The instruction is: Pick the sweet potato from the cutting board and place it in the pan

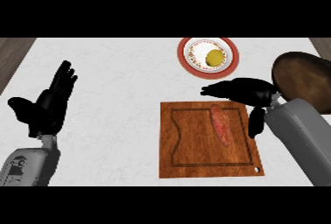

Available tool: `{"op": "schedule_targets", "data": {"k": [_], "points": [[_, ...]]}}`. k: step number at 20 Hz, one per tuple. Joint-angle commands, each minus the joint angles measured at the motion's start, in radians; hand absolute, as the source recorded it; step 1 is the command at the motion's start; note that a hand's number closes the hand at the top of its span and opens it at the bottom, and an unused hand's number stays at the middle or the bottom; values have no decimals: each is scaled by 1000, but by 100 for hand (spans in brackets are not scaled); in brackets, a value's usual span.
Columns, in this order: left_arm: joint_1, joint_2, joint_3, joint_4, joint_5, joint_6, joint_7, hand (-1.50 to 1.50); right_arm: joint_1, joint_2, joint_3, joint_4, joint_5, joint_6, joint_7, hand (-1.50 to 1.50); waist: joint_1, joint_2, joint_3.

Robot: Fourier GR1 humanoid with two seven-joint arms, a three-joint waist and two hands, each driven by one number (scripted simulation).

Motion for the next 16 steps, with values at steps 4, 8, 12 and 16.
{"op": "schedule_targets", "data": {"k": [4, 8, 12, 16], "points": [[-7, 0, 32, 8, 0, -42, -11, 0, 2, 92, -3, 52, 109, 12, 12, -150, -1, 0, 0], [-71, -44, 12, 53, -43, -4, 17, 0, 25, 76, -26, 51, 155, -19, -44, -150, -4, 0, 0], [-11, -38, 45, 52, -36, -27, -40, 0, -1, 105, -15, 113, 230, -31, -71, -150, 0, 0, 0], [50, -33, 37, -16, -44, -42, -16, 0, 62, 125, 15, 83, 274, -27, -47, -150, 0, -1, 0]]}}
